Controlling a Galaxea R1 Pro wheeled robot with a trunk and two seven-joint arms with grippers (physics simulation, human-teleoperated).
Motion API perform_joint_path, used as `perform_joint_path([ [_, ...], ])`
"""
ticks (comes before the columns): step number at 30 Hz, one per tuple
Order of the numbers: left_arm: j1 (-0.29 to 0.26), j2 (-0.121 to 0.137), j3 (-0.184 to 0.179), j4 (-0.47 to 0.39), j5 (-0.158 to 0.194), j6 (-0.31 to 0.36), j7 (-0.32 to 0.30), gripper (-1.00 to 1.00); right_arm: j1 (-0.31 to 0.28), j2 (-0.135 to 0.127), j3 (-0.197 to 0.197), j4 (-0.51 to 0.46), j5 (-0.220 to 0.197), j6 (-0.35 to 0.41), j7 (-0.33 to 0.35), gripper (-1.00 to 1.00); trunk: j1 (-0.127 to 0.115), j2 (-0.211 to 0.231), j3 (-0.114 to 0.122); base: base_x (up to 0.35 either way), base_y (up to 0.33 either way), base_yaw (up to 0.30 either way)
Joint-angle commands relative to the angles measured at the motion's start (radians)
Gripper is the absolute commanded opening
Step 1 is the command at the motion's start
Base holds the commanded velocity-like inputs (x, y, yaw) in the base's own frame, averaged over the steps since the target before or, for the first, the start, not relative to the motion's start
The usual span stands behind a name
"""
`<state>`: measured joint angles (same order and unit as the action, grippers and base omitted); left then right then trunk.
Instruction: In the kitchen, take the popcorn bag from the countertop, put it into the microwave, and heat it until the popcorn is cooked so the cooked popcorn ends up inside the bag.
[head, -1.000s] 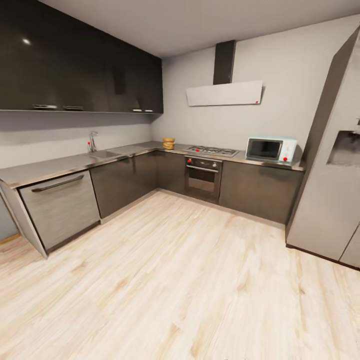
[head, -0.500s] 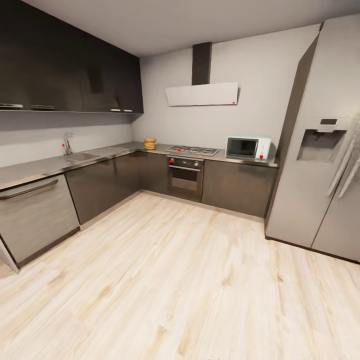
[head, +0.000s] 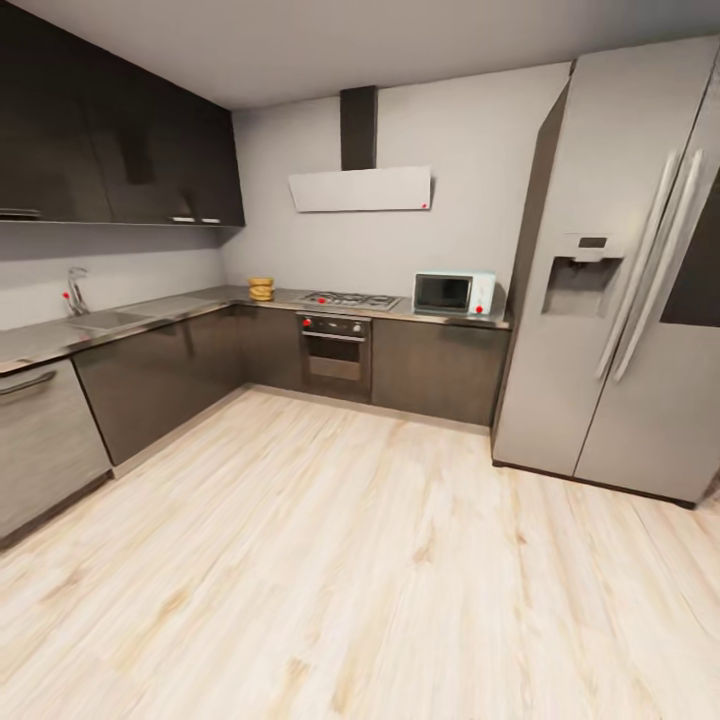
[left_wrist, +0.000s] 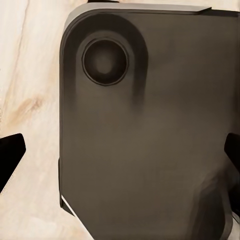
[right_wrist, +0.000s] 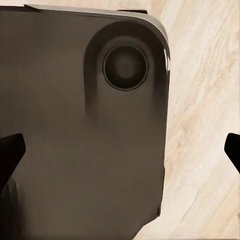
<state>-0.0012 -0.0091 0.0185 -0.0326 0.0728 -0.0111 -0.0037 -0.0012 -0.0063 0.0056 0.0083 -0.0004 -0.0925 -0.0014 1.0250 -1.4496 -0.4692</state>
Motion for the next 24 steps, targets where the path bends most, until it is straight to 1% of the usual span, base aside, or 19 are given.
perform_joint_path([
  [1,0.000,0.000,0.001,0.000,0.008,-0.001,0.000,1.00,0.000,0.000,0.000,0.001,0.000,-0.004,0.000,1.00,0.000,0.000,-0.001,0.000,0.000,-0.246],
  [19,0.000,0.000,0.001,-0.001,0.009,-0.001,0.001,1.00,0.000,-0.001,0.000,0.001,0.000,-0.004,0.000,1.00,0.000,0.000,-0.001,0.000,0.000,-0.245],
  [24,0.000,0.000,0.001,-0.001,0.009,-0.001,0.000,1.00,0.000,0.003,0.000,0.001,0.003,-0.003,0.000,1.00,0.000,0.000,-0.001,0.059,0.000,-0.079],
])
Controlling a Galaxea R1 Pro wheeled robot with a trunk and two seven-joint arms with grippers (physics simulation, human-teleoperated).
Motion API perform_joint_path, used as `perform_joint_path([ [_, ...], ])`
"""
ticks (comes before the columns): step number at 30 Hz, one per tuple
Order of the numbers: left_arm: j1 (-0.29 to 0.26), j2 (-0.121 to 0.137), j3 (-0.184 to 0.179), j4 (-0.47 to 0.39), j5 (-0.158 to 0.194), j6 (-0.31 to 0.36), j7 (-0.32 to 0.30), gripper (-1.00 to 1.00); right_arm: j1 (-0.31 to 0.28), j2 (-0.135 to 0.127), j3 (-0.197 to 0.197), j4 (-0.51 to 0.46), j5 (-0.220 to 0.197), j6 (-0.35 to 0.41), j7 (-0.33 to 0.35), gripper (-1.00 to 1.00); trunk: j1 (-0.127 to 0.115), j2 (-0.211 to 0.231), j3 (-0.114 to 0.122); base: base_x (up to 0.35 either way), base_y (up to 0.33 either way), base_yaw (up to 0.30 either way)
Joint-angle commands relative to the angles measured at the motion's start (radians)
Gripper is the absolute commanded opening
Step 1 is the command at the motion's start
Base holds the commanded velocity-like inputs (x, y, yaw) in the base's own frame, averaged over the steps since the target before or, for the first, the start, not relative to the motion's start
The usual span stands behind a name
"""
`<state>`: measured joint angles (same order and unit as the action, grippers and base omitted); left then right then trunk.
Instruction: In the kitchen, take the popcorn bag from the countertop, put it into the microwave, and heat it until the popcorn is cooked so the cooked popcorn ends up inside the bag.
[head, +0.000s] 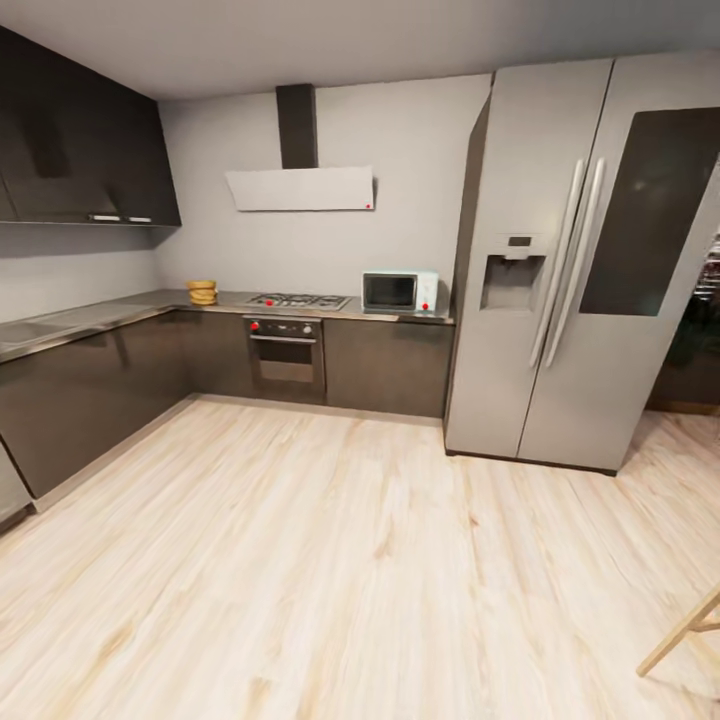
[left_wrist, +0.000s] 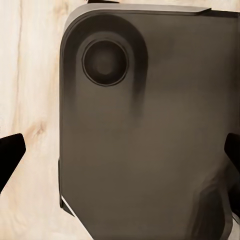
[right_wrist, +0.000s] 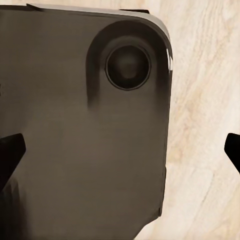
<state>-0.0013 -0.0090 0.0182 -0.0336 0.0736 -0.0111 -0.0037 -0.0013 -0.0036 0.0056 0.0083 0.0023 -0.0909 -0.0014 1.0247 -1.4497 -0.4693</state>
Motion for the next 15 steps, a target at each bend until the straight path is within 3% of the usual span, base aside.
perform_joint_path([
  [1,0.000,0.000,0.001,0.000,0.008,-0.001,-0.001,1.00,0.000,0.000,0.001,0.001,0.000,-0.004,0.000,1.00,0.000,0.000,-0.001,0.179,0.000,-0.010],
  [15,0.000,0.000,0.000,0.000,0.008,-0.001,-0.001,1.00,0.000,-0.001,0.002,0.001,0.001,-0.003,0.000,1.00,0.000,0.000,-0.001,0.304,0.000,-0.001],
])
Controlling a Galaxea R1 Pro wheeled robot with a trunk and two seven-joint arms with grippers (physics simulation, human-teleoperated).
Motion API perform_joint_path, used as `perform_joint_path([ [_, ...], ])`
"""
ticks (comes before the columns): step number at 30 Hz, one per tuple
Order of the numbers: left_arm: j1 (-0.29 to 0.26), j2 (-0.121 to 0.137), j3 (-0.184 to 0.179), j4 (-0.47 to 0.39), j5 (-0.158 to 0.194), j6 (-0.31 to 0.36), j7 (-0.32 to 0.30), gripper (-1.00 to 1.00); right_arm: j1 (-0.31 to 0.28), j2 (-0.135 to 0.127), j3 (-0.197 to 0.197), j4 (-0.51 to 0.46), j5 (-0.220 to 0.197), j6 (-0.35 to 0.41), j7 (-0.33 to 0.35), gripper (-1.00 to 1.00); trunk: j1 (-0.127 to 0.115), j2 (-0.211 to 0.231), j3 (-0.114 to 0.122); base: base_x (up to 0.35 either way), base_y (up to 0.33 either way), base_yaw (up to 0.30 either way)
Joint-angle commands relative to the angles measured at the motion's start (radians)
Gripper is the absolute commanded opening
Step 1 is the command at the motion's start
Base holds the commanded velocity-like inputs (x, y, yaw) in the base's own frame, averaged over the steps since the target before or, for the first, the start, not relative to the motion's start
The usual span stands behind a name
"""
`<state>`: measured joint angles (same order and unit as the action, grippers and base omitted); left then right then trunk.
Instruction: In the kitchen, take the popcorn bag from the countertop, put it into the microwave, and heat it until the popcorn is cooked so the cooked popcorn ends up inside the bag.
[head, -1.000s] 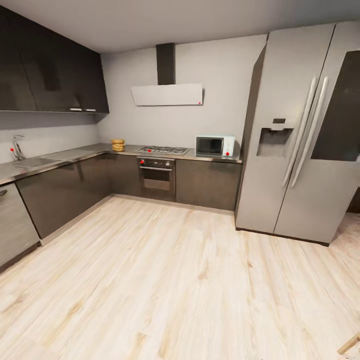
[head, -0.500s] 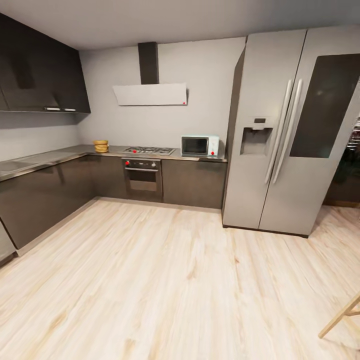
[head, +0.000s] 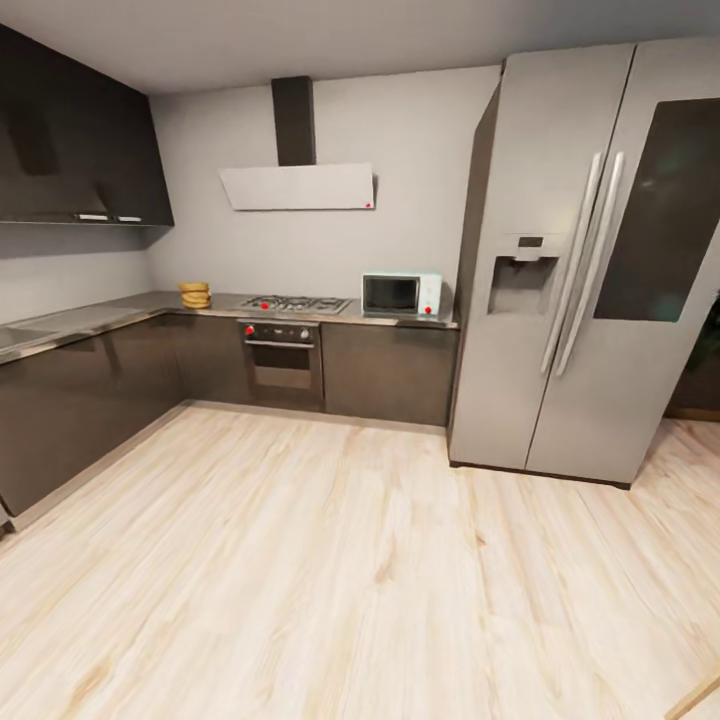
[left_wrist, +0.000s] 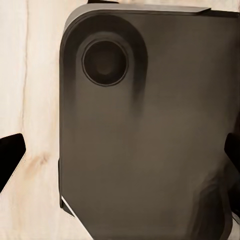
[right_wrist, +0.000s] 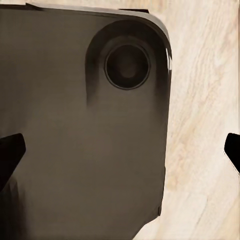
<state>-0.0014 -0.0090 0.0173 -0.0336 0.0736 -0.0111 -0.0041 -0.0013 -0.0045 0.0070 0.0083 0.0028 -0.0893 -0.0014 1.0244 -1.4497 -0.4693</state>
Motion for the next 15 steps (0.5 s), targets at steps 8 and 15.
perform_joint_path([
  [8,0.000,-0.001,0.002,0.000,0.008,-0.001,0.000,1.00,0.000,0.000,0.001,0.001,-0.001,-0.004,0.000,1.00,0.001,0.000,-0.001,0.321,0.000,0.000],
  [15,0.000,0.000,0.003,0.000,0.008,-0.001,0.000,1.00,0.000,-0.001,0.001,0.001,-0.001,-0.004,0.000,1.00,0.001,0.000,-0.001,0.321,0.000,0.000],
])
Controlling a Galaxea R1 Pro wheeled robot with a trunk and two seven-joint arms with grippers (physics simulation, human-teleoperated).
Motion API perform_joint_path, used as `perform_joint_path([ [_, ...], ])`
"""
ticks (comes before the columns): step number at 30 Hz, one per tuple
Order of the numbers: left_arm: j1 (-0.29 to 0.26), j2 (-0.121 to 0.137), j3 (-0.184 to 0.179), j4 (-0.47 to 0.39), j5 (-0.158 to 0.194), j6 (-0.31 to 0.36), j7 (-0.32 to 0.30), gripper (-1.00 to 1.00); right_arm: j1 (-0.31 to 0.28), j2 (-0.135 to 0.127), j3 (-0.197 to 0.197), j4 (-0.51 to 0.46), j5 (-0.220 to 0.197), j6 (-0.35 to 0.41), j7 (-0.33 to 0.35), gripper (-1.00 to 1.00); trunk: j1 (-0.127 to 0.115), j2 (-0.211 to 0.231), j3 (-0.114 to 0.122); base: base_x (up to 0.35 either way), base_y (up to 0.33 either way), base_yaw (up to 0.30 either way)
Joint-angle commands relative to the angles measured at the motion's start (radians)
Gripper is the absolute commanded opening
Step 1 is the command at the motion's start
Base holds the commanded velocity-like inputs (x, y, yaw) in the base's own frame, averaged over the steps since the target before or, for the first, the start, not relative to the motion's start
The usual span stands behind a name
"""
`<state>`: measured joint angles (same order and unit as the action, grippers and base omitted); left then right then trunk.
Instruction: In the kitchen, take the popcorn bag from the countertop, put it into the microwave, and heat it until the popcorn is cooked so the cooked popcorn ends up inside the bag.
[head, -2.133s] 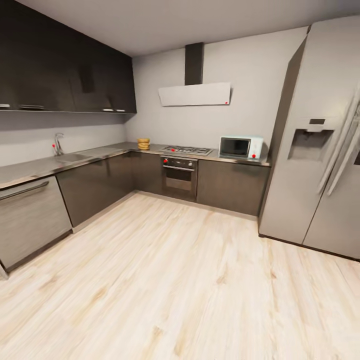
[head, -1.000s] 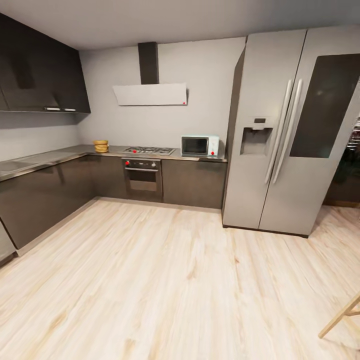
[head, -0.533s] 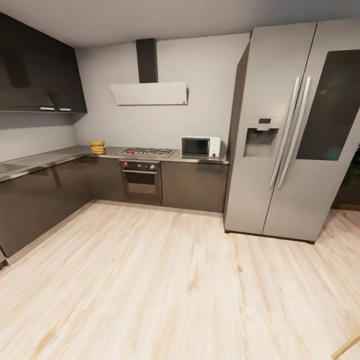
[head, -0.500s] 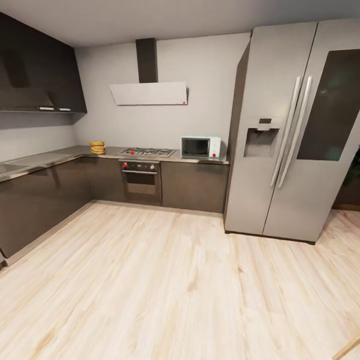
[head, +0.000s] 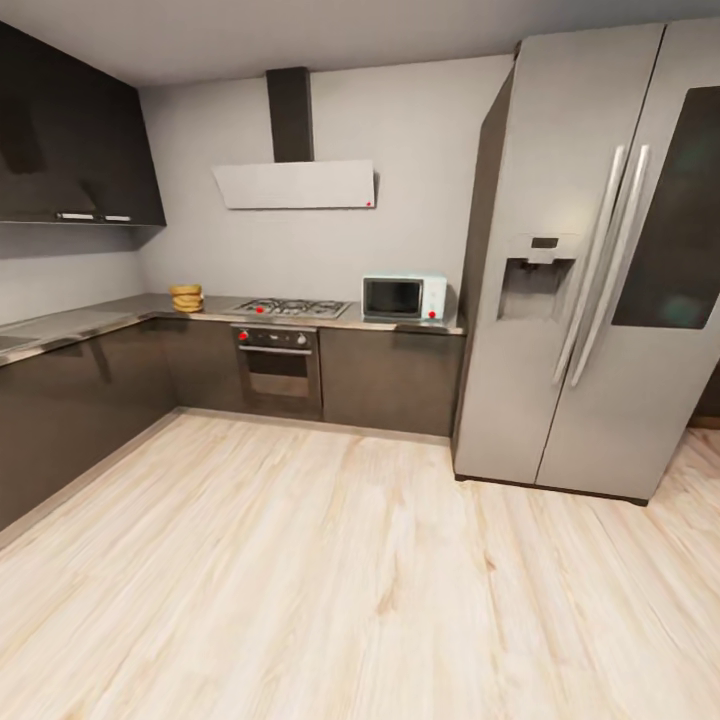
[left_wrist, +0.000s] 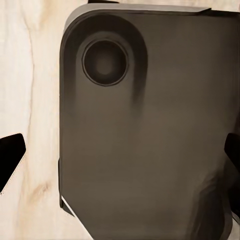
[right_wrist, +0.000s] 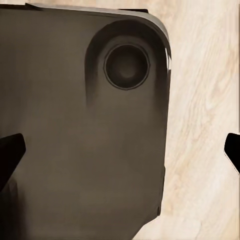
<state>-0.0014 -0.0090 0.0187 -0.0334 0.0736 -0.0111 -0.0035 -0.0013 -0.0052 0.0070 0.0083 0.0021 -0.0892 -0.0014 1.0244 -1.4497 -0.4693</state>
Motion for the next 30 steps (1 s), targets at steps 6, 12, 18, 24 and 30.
perform_joint_path([
  [6,0.000,0.000,0.001,0.000,0.008,-0.001,-0.001,1.00,0.000,-0.001,0.001,0.001,0.001,-0.006,0.000,1.00,0.001,0.000,-0.001,0.321,0.000,0.000],
  [12,0.000,-0.001,0.001,0.000,0.008,-0.001,-0.001,1.00,0.000,0.001,0.001,0.001,0.001,-0.006,0.000,1.00,0.001,0.000,-0.001,0.321,0.000,0.000],
  [18,0.000,0.000,0.001,0.000,0.008,-0.001,0.000,1.00,0.000,0.000,0.001,0.001,0.001,-0.006,0.000,1.00,0.001,0.000,-0.001,0.321,0.000,0.000],
  [24,0.000,-0.001,0.001,0.000,0.008,-0.001,-0.001,1.00,0.000,0.000,0.001,0.001,0.001,-0.006,0.000,1.00,0.001,0.000,-0.001,0.321,0.000,0.000],
  [30,0.000,0.000,0.001,0.000,0.008,-0.001,-0.001,1.00,0.000,0.002,0.001,0.001,0.000,-0.006,0.000,1.00,0.001,0.000,-0.001,0.321,0.000,0.000],
])
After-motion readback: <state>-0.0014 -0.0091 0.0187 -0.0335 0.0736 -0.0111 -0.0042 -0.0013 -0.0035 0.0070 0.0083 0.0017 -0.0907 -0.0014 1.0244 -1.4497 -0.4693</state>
